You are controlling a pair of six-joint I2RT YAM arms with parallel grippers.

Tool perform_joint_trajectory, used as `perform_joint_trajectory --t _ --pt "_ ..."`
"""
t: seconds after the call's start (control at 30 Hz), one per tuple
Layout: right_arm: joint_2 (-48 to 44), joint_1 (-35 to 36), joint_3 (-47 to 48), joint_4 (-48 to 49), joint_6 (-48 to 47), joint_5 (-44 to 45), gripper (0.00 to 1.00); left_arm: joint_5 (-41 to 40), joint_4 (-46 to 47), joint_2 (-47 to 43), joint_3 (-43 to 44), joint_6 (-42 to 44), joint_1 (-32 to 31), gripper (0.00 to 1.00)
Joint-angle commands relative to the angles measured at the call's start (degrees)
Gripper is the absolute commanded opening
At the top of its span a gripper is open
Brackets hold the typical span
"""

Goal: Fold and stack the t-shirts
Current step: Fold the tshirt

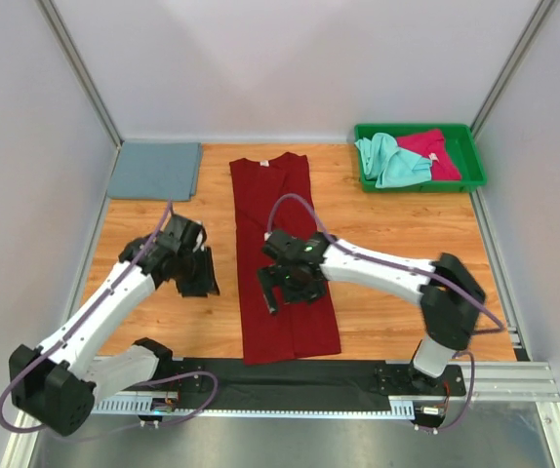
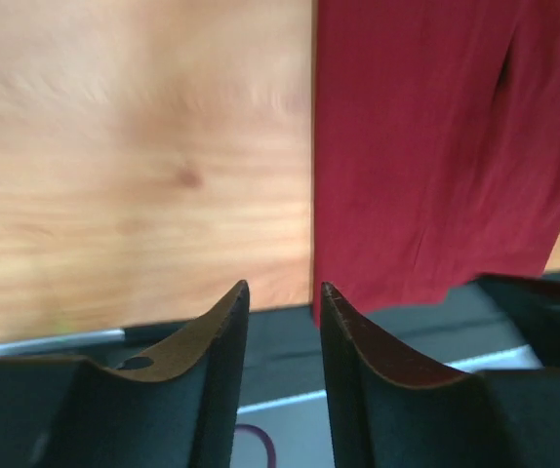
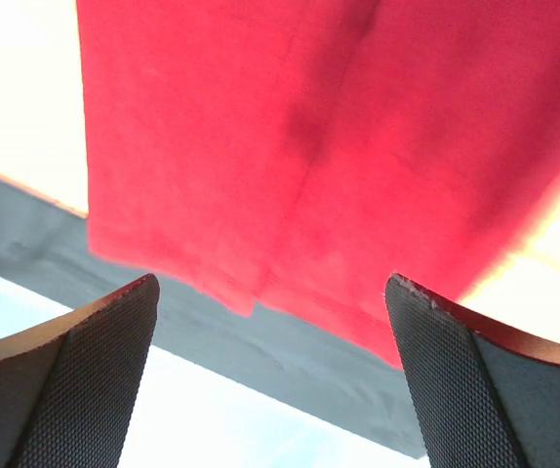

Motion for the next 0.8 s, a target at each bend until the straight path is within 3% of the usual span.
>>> perform_joint_trajectory --t 0.0,0.07,0.1,0.13,0.2,0.23,0.33,0.43,0.53,0.77 --pt "-12.7 -6.5 -7.8 0.0 -3.2 -2.3 1.0 5.8 7.2 -6.8 -7.6 -10.7 -5.9 0.4" --pt "-21.0 -11.5 -14.3 3.3 -4.5 -7.8 1.0 5.0 10.4 -8.1 -12.6 -16.2 -8.6 0.39" --pt "-24.0 -17.7 -21.7 6.7 -5.1 -14.4 1.0 5.7 12.3 -8.2 -15.9 -18.1 -10.7 0.38" --pt "-26.4 -20.9 -24.9 8.2 -5.8 -17.8 0.95 7.1 16.3 -7.9 -17.5 -19.7 -11.5 0.37" --pt "-32.1 -28.2 -31.9 10.2 -7.4 -23.7 0.78 7.5 19.1 -7.1 -20.9 -23.9 -13.6 0.34" --pt "-33.2 -29.2 -33.5 10.3 -7.9 -24.6 0.59 6.1 19.6 -6.6 -21.2 -24.8 -16.1 0.34" --pt "-33.1 -29.7 -36.7 11.8 -9.1 -29.0 0.57 3.5 19.5 -4.7 -22.2 -28.4 -19.1 0.35" --pt "-30.6 -30.0 -36.6 10.1 -6.5 -27.3 0.58 2.7 21.4 -2.7 -23.5 -32.0 -23.3 0.38" --pt "-30.7 -30.4 -39.3 13.6 -2.2 -28.7 0.49 2.0 21.9 0.3 -24.0 -35.9 -27.1 0.37" --pt "-31.5 -30.4 -46.0 18.8 1.0 -28.5 0.44 -1.7 19.0 2.6 -23.7 -40.7 -31.8 0.36"
